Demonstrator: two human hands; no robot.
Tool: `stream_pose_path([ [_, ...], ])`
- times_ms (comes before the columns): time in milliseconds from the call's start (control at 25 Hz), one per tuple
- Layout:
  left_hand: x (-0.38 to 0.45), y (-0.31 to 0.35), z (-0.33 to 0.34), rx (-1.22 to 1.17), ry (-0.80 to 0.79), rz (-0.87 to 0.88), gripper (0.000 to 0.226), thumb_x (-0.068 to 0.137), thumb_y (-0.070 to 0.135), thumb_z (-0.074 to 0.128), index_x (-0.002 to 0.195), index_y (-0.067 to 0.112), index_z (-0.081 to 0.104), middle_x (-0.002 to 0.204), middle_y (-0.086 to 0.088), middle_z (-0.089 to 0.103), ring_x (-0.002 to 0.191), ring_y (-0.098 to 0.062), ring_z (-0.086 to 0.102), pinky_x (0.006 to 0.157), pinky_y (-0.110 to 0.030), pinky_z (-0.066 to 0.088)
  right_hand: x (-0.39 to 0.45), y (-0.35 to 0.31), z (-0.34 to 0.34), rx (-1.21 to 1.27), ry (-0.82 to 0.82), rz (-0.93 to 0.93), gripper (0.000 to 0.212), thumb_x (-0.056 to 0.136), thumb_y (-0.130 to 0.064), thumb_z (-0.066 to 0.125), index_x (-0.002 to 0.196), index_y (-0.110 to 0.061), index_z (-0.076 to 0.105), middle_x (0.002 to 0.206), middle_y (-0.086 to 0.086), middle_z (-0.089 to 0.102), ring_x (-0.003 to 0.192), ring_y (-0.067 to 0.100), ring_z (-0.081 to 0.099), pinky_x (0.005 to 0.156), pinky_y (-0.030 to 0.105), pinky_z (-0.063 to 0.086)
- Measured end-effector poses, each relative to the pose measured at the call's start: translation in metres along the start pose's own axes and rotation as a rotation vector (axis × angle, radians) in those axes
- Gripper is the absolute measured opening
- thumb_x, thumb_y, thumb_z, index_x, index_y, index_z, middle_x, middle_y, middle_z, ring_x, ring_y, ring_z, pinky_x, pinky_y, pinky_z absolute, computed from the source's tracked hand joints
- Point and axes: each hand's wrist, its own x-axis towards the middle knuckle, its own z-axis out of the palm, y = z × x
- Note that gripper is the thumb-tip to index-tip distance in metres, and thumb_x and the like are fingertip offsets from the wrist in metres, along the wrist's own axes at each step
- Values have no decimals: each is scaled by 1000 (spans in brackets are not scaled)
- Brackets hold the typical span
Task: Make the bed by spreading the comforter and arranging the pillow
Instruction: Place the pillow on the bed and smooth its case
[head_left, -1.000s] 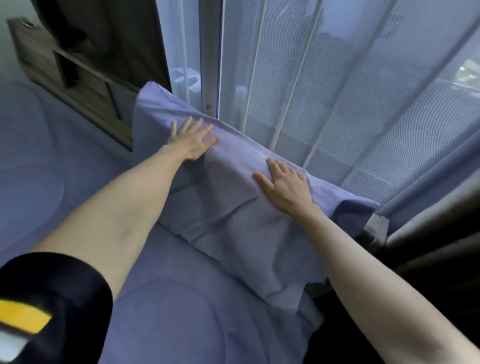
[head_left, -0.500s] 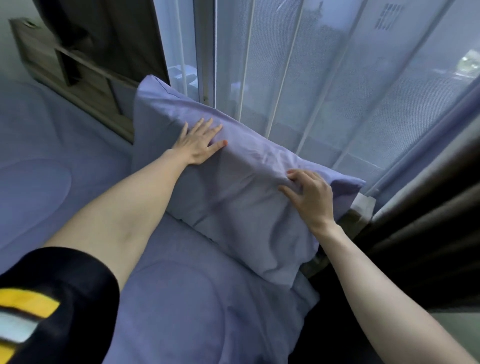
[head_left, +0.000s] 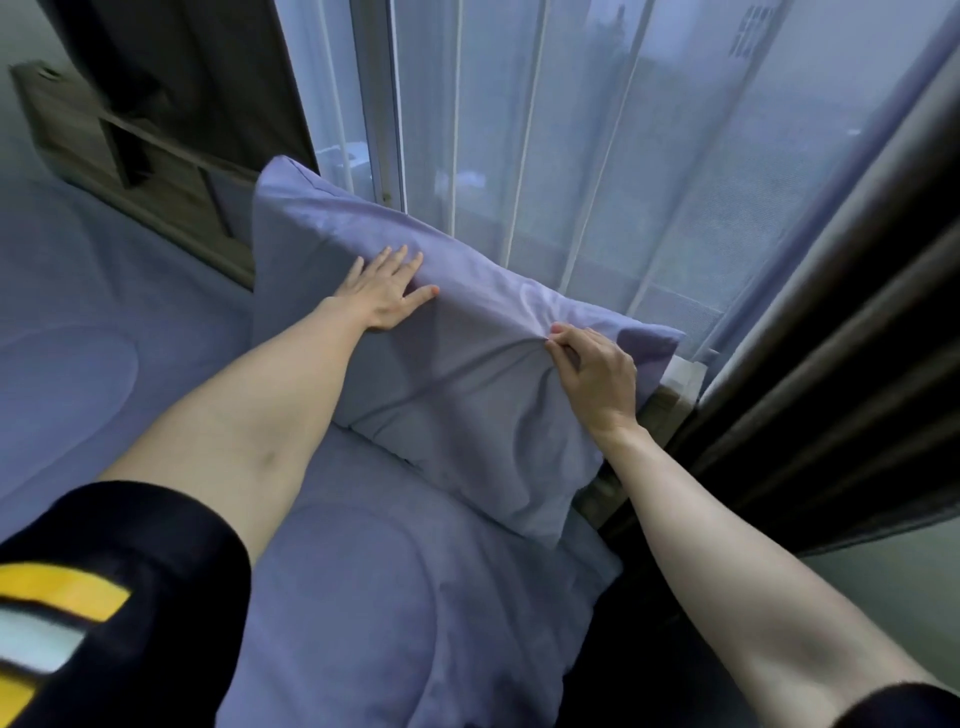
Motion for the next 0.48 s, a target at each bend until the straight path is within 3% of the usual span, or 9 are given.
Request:
stream_pose_path([
  [120,-7,7,-3,15,-6,-5,74,95,63,19,155,23,3,163,0,-3,150,-18,-4,121,-45,-1,0,1,-7,-34,-63,0,22,94,-28,58,106,-15,70,118,-2,69,112,22,63,90,33,48],
  [240,-28,21,-4,11,-20,7,75,95,62,21,155,20,4,163,0,-1,150,-18,-3,121,-45,0,-6,1,-16,-96,-332,-2,48,97,-32,52,140,-13,48,148,7,45,141,23,36,114,38,31],
  [360,-66,39,-6,33,-38,32,74,96,60,21,155,17,7,163,-1,1,150,-18,-1,121,-45,1,-22,-3,-37,-199,-518,91,70,98,-41,45,154,-10,15,161,6,15,149,24,10,121,36,14],
  [480,-112,60,-7,69,-65,71,74,97,60,21,155,17,8,163,-1,3,150,-18,0,121,-44,2,-49,-10,-68,-320,-592,124,72,100,-43,39,154,-7,8,162,9,6,150,26,5,121,36,9],
])
